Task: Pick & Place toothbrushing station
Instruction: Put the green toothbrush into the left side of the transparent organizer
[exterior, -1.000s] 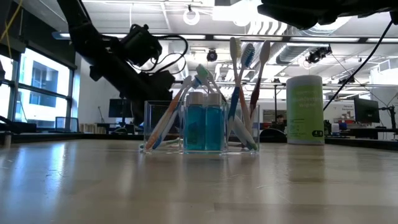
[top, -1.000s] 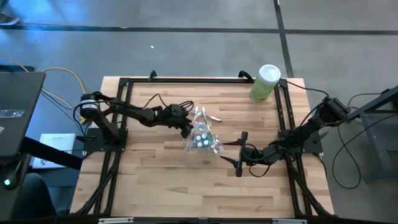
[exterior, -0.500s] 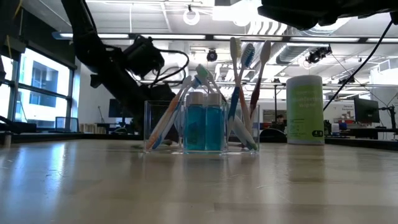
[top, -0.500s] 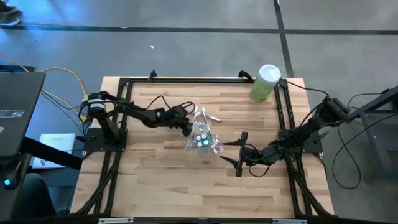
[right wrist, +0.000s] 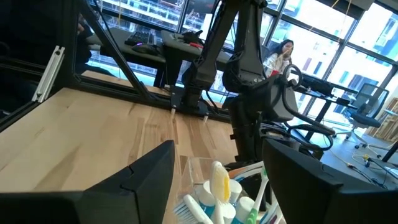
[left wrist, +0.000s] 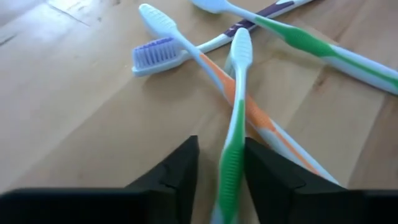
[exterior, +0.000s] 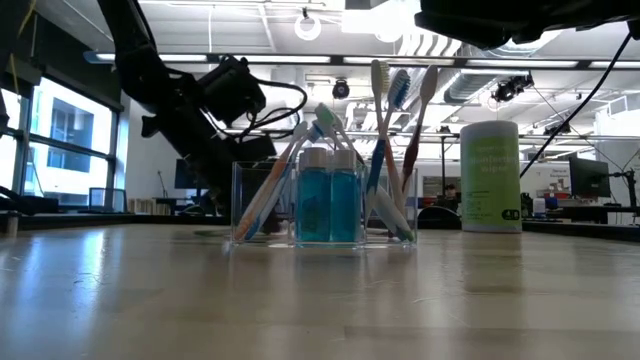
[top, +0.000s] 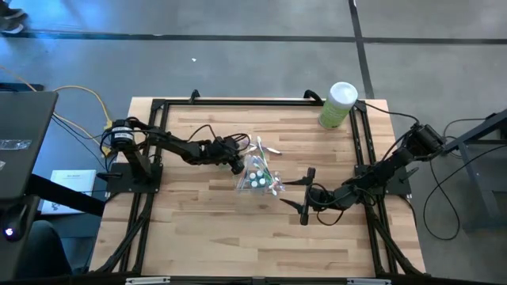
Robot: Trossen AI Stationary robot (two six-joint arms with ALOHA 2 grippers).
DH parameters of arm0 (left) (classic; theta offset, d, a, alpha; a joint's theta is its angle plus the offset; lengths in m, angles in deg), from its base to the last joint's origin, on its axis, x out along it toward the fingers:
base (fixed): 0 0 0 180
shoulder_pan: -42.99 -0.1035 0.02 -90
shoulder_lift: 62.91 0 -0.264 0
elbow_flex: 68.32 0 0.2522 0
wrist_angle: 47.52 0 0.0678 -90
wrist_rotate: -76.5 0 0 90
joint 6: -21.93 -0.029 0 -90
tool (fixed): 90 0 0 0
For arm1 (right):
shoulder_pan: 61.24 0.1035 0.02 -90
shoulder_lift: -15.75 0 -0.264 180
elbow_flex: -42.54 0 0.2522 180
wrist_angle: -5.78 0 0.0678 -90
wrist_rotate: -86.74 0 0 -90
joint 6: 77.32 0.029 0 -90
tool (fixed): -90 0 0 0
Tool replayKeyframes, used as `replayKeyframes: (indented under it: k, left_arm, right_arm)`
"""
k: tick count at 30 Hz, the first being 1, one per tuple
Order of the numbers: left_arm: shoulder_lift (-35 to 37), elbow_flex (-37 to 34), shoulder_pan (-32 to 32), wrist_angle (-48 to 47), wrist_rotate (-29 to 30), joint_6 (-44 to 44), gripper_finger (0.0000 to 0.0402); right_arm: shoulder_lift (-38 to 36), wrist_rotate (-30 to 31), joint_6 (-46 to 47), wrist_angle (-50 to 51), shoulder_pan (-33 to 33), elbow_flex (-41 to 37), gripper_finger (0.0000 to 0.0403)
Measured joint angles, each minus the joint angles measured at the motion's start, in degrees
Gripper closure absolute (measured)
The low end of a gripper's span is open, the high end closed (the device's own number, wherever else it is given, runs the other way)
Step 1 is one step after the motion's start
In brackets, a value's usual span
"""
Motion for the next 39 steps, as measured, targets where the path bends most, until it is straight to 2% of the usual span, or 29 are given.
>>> replayKeyframes:
  k: [6,13,19,26,32,36,39]
  left_arm:
    - [-0.02,-0.05,0.88,-0.89,2.14,0.16,0.0372]
    - [1.00,-0.05,1.12,-3.43,2.49,0.86,0.0374]
    - [8.28,-0.44,3.49,-8.59,3.06,0.87,0.0374]
    - [19.60,-0.28,9.15,-14.69,9.91,1.04,0.0374]
    - [28.69,-0.20,16.13,-17.95,22.61,0.87,0.0374]
    - [32.35,-0.20,22.31,-14.48,26.50,0.84,0.0374]
    - [32.27,-0.90,27.22,-5.23,26.91,-2.38,0.0374]
  right_arm:
    - [0.00,0.00,0.02,0.03,0.00,0.00,0.0167]
    - [0.00,0.02,0.02,0.33,0.00,0.00,0.0167]
    - [0.01,0.02,0.02,0.76,-0.01,0.00,0.0167]
    - [0.00,0.16,0.74,1.30,0.00,0.00,0.0167]
    - [0.00,0.18,1.31,1.30,-0.02,0.00,0.0167]
    - [0.01,0.20,1.31,1.50,-0.02,0.00,0.0167]
    - [0.00,0.20,1.31,1.60,-0.02,0.00,0.0167]
